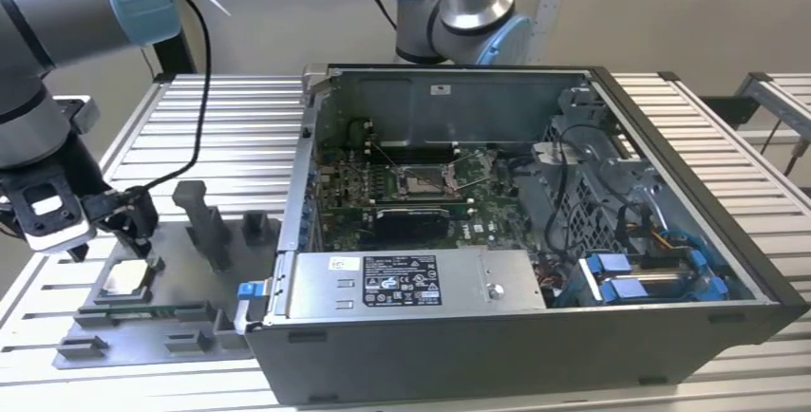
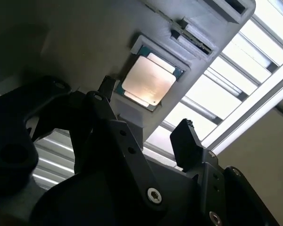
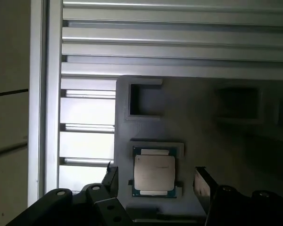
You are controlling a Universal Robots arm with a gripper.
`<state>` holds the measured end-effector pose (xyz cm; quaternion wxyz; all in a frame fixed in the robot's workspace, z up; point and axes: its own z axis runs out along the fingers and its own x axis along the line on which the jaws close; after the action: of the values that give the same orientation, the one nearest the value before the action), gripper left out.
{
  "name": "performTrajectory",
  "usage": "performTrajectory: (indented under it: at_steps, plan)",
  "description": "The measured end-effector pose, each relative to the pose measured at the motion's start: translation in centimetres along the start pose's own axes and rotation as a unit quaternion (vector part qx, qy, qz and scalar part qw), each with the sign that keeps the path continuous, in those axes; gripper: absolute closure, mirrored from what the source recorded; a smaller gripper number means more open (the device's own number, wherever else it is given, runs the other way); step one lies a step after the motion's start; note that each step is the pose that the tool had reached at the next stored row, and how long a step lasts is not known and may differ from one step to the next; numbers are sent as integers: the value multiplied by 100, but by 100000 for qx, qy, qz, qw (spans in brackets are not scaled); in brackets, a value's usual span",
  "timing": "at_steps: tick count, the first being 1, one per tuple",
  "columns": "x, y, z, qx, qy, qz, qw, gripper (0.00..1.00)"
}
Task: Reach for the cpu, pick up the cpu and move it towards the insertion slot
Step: 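Pick up the cpu and move it towards the insertion slot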
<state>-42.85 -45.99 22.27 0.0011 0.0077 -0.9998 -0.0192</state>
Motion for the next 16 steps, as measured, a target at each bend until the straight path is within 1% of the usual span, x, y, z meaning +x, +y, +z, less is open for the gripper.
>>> performTrajectory:
  at_steps: [7, 11, 16]
  plan:
    - [0, -27, 127, -1, 3, 0, 100000, 0]
    - [-1, -31, 192, 2, 54, 6, 100000, 0]
    - [-2, -32, 197, 50, 56, 1, 100000, 0]
